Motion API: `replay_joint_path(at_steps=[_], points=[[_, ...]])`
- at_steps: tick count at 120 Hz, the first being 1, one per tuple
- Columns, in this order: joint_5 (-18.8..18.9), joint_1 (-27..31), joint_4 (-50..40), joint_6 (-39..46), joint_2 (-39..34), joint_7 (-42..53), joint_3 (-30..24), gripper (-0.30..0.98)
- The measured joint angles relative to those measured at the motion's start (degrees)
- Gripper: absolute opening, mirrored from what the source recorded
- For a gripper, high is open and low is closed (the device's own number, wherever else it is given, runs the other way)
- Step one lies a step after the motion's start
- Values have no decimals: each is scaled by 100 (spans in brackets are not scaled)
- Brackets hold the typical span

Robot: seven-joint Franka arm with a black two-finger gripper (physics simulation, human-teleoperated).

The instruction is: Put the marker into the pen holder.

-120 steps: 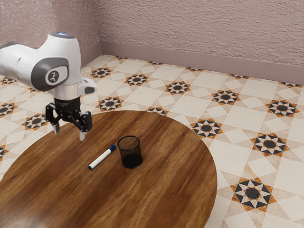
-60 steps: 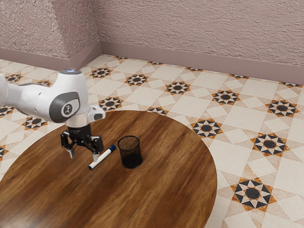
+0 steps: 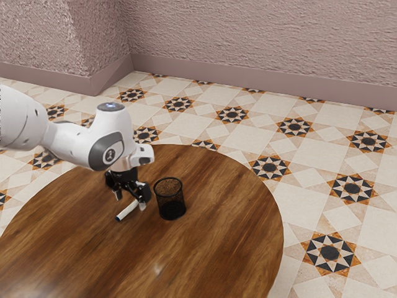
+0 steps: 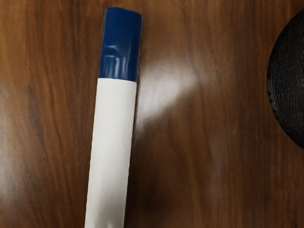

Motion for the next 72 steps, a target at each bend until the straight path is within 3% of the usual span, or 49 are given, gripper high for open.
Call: replay_joint_path(at_steps=[28, 48, 72], points=[[-17, 130, 223, 94, 245, 560, 27, 69], [-145, 157, 660, -487, 448, 865, 19, 68], [-280, 158, 875, -1017, 607, 1125, 19, 53]])
